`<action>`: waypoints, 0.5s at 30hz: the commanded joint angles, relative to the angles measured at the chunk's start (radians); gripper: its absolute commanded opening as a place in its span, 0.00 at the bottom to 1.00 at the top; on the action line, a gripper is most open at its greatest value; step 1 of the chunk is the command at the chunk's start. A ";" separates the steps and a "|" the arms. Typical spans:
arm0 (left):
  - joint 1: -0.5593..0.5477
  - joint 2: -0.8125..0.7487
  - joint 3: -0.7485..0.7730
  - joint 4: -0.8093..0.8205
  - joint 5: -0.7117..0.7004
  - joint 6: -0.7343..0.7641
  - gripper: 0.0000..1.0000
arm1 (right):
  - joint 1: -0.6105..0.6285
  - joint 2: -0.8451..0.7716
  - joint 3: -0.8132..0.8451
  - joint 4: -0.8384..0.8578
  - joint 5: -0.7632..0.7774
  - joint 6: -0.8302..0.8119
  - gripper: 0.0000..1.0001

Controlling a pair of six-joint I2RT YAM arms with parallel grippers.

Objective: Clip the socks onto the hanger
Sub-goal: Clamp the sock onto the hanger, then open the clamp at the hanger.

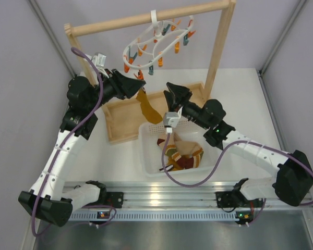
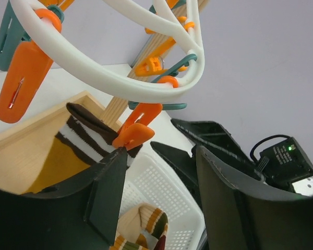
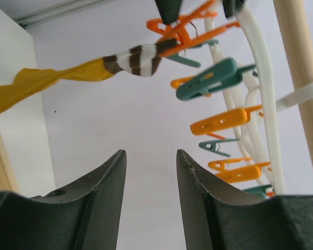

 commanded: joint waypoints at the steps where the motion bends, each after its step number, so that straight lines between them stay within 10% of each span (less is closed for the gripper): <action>1: 0.007 -0.004 0.023 0.046 -0.001 0.007 0.61 | -0.063 0.006 0.158 -0.079 0.060 0.306 0.43; 15: 0.028 0.028 0.056 0.051 -0.003 0.007 0.60 | -0.174 0.114 0.442 -0.211 -0.118 0.938 0.50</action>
